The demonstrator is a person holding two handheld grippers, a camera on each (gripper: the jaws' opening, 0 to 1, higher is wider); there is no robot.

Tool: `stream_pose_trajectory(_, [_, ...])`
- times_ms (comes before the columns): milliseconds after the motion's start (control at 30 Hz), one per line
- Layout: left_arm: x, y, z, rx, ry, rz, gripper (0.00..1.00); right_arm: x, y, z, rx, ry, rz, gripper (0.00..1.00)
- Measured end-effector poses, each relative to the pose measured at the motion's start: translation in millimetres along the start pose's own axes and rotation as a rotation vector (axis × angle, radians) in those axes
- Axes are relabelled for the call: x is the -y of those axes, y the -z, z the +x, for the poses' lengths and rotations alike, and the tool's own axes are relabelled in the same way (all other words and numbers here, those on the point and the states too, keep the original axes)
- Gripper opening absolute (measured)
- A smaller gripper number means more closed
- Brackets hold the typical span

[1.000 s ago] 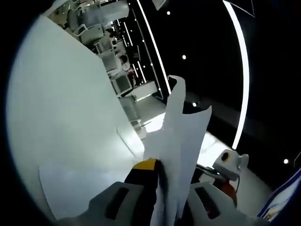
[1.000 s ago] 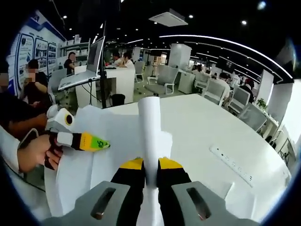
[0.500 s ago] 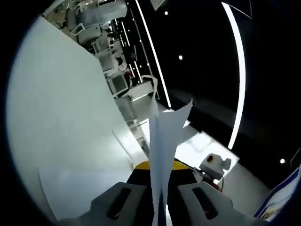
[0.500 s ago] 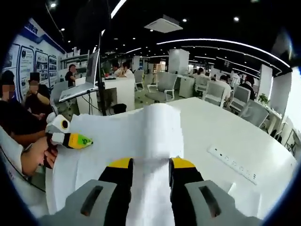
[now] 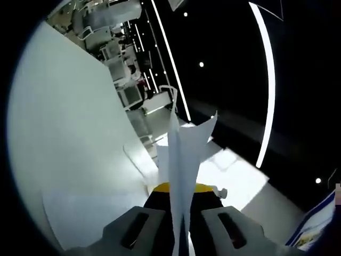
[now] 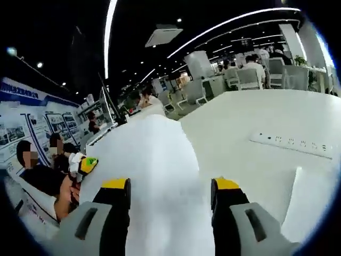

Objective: Organize the stack of printing papers by aligning and flattening the scattered papers on the table

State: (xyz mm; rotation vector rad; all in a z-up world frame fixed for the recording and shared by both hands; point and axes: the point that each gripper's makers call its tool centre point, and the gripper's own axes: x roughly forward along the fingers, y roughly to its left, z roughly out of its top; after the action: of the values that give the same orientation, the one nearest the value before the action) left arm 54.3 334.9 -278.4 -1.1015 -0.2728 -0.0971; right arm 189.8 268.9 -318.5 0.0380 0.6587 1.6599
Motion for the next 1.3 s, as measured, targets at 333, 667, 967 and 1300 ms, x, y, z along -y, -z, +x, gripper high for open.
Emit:
stream_pose_trajectory(333, [10.5,-1.7,-2,-0.014,0.022,0.004,0.06,-3,19.6,16,0.010,-0.163,0.091,0.67])
stream_pose_trajectory(667, [7.8,-9.2,-4,-0.003,0.007,0.037,0.06,-30,16.3,12,0.016,-0.289,0.111,0.31])
stream_pose_trajectory(967, [1.2,-20.5,-9,0.032,-0.009,0.035,0.06,-37,-3.0,-9,0.109,-0.337,0.070,0.00])
stream_pose_trajectory(1300, [-10.3,-23.4,-8,0.043,-0.035,0.033,0.06,-43,-5.7,-12,0.122,-0.342,0.110,0.00])
